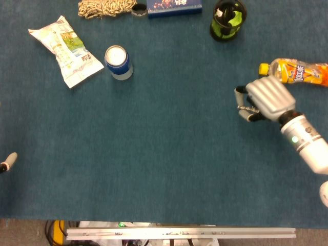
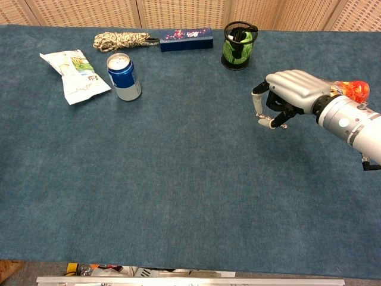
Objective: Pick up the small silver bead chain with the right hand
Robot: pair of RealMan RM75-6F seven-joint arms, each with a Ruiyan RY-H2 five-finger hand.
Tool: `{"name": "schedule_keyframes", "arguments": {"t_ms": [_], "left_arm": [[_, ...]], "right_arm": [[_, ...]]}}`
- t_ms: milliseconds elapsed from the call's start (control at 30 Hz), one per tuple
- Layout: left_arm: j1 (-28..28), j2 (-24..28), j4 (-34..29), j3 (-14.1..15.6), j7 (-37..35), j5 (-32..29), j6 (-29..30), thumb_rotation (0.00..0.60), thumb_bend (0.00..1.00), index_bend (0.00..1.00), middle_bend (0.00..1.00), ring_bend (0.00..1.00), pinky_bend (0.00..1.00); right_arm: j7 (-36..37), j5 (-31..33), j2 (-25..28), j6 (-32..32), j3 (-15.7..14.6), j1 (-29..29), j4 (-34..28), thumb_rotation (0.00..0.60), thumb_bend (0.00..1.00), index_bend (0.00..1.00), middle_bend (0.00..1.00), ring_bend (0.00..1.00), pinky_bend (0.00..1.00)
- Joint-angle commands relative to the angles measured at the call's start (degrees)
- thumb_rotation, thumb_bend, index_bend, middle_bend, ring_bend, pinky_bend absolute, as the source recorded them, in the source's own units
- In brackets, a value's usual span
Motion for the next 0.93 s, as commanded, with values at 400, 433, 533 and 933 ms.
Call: {"name": "schedule_keyframes", "arguments": {"t_ms": [400,433,533,933], "left_arm": [[-0.2,-0.2,-0.6,-0.1,0.8,-0.7,-0.5,0.600,0.17,0.02,0.04,0.03,0.00],[-0.2,-0.2,-0.6,-0.1,0.8,-0.7,-0.5,0.600,0.17,0.02,0.04,0.03,0.00],[-0.2,-0.1,-0.7,0.0,0.8,-0.8,-0.6,0.600,0.17,0.02,0.04,0.03,0.00],[0.0,-0.2,-0.5,0.1,0.5,-0.9,-0.5,0.600,0.17,0.02,0.04,0.03,0.00]], "right_arm": [[4.8,0.0,-4.3,-2.4,1.9,0.3,10.0,0.600,0.39,0.64,1.00,1.00,1.00],[5.0,-0.2,-5.0,-2.6,2.0,0.5,10.9,0.600,0.39,0.64,1.00,1.00,1.00],[5.5,-0.2,-6.5,-3.2,2.3,0.9,13.1,0.600,0.39,0.64,1.00,1.00,1.00],[5.8,-0.3,-7.8,-3.7,3.0,0.9,14.5,0.600,0.39,0.64,1.00,1.00,1.00]]}}
